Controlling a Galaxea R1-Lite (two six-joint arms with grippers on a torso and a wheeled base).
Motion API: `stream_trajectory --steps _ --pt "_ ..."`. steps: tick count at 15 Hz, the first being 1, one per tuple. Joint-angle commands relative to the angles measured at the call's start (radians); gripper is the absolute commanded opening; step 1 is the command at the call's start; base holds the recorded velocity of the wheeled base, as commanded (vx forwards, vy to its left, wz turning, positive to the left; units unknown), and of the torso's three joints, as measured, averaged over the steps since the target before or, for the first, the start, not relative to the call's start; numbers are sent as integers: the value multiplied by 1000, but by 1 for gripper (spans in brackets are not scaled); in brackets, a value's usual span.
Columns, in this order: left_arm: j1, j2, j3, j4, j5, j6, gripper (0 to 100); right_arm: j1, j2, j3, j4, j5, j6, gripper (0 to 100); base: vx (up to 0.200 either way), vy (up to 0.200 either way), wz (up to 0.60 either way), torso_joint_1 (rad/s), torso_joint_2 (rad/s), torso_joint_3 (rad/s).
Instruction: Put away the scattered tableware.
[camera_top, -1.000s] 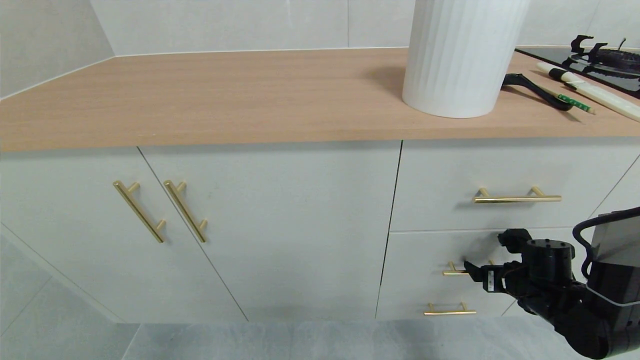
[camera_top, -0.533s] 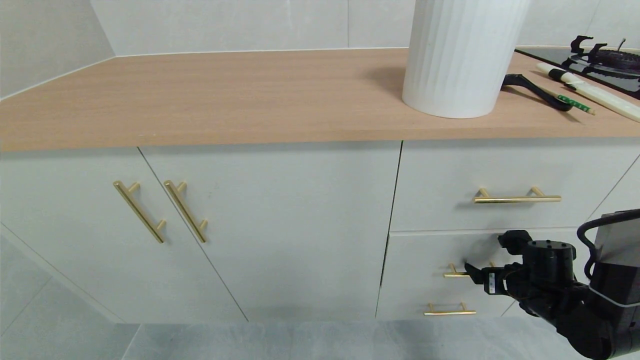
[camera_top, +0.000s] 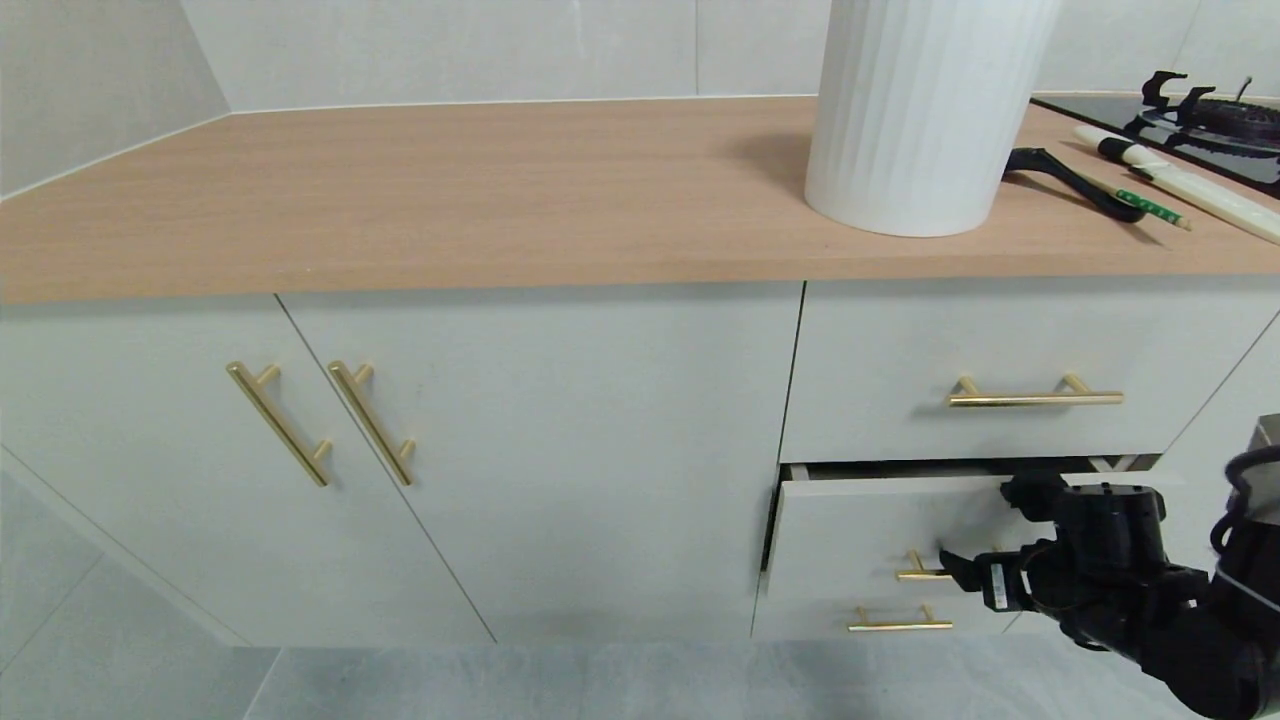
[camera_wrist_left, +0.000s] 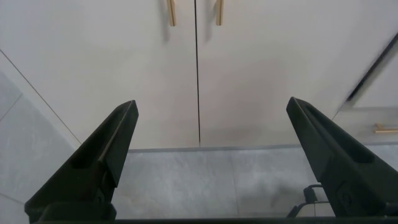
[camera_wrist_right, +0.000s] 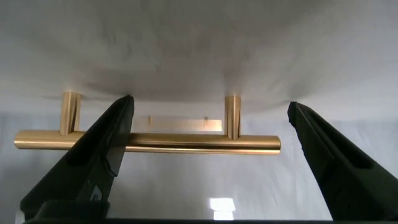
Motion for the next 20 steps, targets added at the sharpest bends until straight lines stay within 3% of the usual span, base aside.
stream_trajectory --steps 1,6,8,12,20 --pt "0 2 0 0 0 0 100 15 -273 -8 254 40 -7 100 0 0 0 0 0 0" --pt "0 0 0 0 0 0 100 97 -753 -187 865 53 -5 100 0 0 0 0 0 0" --pt "0 2 0 0 0 0 100 104 -840 -232 940 52 -4 100 0 0 0 0 0 0" --pt "0 2 0 0 0 -1 100 100 -748 -232 886 49 29 100 0 0 0 0 0 0" --pt "0 2 0 0 0 0 100 101 -442 -155 524 -37 85 100 0 0 0 0 0 0"
